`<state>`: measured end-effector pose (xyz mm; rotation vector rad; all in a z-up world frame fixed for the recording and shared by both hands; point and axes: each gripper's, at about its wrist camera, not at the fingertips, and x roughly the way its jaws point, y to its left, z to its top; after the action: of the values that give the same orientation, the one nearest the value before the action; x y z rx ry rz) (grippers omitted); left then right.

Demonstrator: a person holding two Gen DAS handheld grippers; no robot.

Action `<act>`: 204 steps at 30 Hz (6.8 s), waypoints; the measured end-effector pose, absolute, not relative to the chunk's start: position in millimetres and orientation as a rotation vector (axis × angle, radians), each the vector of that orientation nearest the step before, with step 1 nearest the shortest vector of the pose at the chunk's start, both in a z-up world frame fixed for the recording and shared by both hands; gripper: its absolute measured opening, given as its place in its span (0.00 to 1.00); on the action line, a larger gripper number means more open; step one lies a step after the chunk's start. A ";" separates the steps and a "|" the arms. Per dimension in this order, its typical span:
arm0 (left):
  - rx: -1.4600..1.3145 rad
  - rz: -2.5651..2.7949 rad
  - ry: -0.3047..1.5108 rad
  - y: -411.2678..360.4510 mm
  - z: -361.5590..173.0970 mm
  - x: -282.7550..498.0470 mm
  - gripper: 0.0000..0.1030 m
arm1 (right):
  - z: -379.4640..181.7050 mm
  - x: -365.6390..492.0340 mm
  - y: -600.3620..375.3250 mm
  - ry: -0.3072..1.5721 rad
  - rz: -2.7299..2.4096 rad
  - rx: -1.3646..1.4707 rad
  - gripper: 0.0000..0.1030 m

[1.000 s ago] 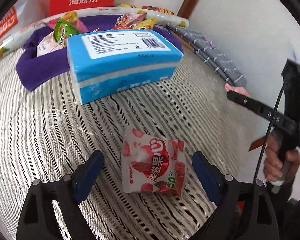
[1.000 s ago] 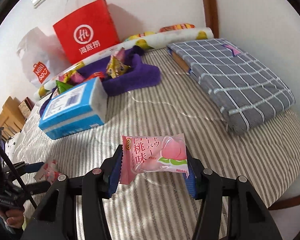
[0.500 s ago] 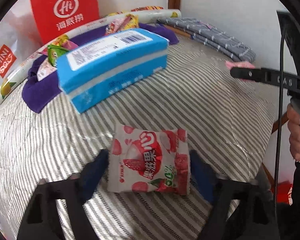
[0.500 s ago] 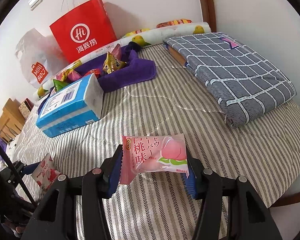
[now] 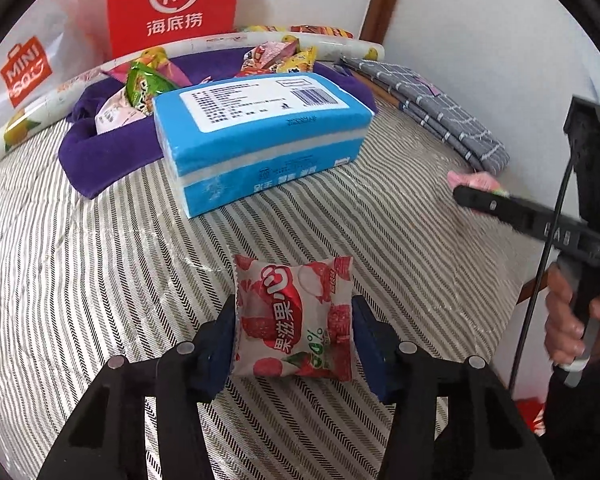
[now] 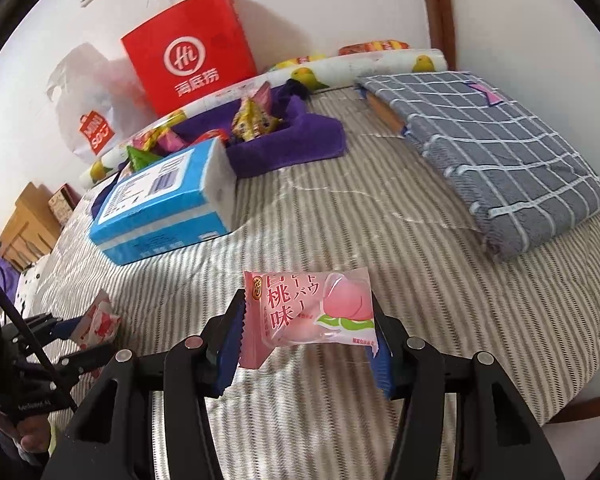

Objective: Organize snacks
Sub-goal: 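Carry both held packets up over the purple towel pile, then open the right gripper to drop the peach packet while the left gripper releases the fruit packet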

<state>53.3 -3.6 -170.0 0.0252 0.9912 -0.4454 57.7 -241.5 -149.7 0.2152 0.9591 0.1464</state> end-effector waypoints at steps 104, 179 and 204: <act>-0.250 -0.332 0.902 77.7 -52.5 320.9 0.50 | -137.3 321.5 -104.9 0.981 0.405 0.046 0.56; -0.173 -0.291 1.233 26.0 -125.2 349.3 0.58 | -92.9 310.1 -156.5 0.809 0.315 0.131 0.73; -0.200 -0.317 1.073 42.9 -71.4 328.3 0.71 | -96.1 310.6 -157.1 0.819 0.309 0.129 0.73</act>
<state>328.3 42.9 -71.4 -0.1998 1.0735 -0.3174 310.6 -157.1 -96.1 0.1286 0.8188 0.3095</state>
